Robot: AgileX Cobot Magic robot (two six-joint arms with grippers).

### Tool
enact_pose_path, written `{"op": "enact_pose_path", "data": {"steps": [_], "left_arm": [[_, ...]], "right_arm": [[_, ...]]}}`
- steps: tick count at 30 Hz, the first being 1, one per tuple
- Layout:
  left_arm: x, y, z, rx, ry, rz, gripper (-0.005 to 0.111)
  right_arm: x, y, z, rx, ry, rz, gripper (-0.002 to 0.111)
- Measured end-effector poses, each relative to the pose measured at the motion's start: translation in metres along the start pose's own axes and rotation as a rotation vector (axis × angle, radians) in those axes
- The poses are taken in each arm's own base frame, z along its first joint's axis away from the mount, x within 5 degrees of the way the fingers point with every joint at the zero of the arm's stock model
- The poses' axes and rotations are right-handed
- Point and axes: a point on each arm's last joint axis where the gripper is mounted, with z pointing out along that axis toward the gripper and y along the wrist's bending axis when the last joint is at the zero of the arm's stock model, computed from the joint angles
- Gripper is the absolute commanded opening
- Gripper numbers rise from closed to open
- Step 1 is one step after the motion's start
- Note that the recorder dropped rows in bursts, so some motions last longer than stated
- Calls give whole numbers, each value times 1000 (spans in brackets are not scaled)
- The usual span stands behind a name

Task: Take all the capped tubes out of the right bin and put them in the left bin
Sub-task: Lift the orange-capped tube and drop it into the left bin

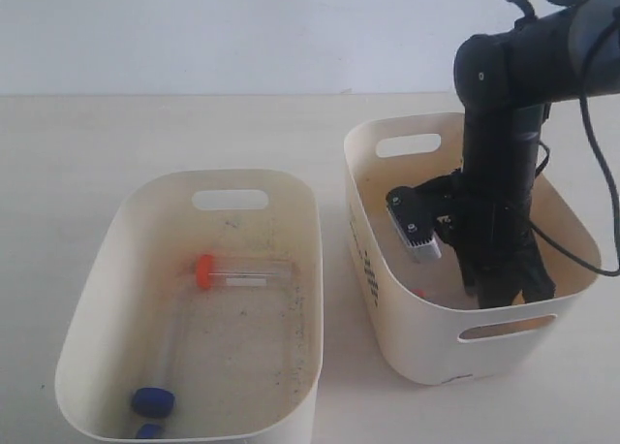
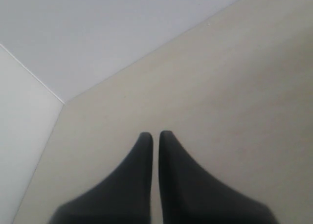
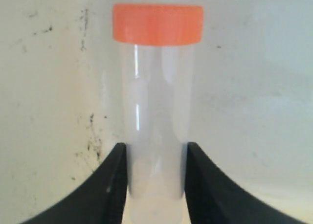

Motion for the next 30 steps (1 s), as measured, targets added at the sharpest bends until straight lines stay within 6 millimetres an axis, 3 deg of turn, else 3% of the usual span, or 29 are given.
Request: {"op": "enact_pose_path", "data": {"steps": [10, 18, 24, 30], "left_arm": [[0, 0, 0, 0, 0, 0, 4], [0, 0, 0, 0, 0, 0, 4], [0, 0, 0, 0, 0, 0, 4], [0, 0, 0, 0, 0, 0, 4]], "right_arm": [[0, 6, -35, 170, -35, -6, 0], [1, 10, -89, 354, -68, 35, 0], [4, 30, -129, 444, -98, 54, 0], [-6, 65, -163, 500, -322, 97, 0]]}}
